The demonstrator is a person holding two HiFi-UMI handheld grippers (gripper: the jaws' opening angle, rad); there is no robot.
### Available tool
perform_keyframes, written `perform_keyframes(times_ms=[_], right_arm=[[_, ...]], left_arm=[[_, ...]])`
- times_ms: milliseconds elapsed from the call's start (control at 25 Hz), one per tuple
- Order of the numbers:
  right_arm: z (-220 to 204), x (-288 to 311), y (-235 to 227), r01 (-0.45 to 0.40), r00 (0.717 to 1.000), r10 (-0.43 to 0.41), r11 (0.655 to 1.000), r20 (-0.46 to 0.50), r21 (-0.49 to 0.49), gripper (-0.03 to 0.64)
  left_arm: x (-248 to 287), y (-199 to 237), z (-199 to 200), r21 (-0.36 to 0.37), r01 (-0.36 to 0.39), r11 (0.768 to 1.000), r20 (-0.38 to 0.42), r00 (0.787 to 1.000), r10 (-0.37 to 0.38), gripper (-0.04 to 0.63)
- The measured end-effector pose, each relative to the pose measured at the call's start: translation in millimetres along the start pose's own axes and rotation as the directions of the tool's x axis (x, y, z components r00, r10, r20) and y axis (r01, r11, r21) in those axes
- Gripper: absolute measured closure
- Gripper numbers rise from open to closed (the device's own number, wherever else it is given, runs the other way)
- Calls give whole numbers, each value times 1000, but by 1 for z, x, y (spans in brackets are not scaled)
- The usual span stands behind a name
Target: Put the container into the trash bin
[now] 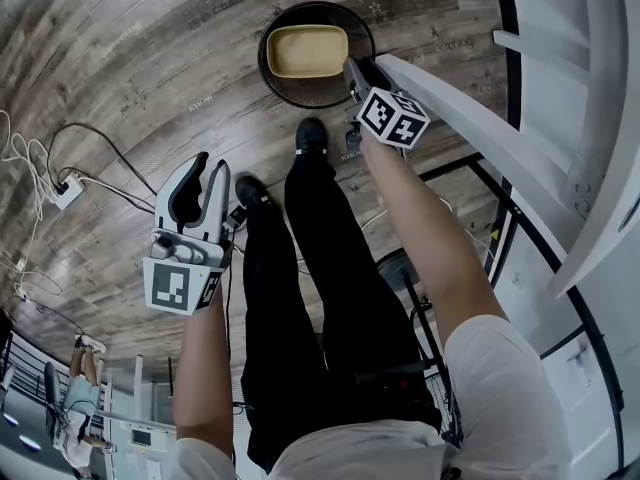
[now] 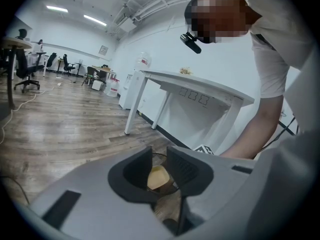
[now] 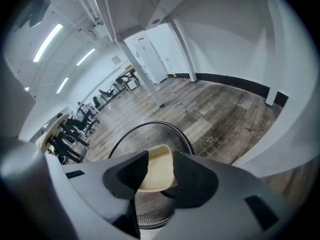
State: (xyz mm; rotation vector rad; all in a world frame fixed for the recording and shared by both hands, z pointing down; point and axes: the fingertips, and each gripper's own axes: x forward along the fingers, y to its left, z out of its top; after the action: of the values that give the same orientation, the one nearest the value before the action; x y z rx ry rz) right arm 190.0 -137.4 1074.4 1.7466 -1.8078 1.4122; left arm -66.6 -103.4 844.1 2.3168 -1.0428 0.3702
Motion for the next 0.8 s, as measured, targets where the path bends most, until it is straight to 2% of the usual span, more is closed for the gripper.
perform_keyframes(times_ms=[80, 160, 320, 440, 520, 640, 800], right_arm=[[0, -3, 1, 17, 1000, -17, 1000, -5, 4, 462], [0, -9, 10, -2, 1000, 1, 1000, -20, -25, 460], [12, -50, 57, -99, 995, 95, 985, -31, -143, 459], [48, -97, 121, -184, 979, 201, 950, 43, -252, 459], [85, -136, 176, -237, 949, 288, 918, 125, -317, 460], [127, -225, 262, -288, 893, 394, 873, 219, -394, 460], [185, -332, 365, -310, 787, 519, 800, 333, -513, 460]], left_arm=[[-1, 1, 3, 4, -2, 1000, 5, 1000, 2, 499], [-3, 0, 11, 8, -4, 1000, 17, 1000, 4, 499], [-21, -15, 41, 20, -2, 1000, 48, 999, 1, 499], [-47, -29, 84, 64, 1, 998, 107, 994, -8, 499], [-68, -36, 123, 94, -4, 996, 160, 987, -11, 499], [-119, -59, 182, 105, 4, 994, 204, 979, -25, 499], [-190, -83, 265, 171, -3, 985, 311, 949, -51, 499]])
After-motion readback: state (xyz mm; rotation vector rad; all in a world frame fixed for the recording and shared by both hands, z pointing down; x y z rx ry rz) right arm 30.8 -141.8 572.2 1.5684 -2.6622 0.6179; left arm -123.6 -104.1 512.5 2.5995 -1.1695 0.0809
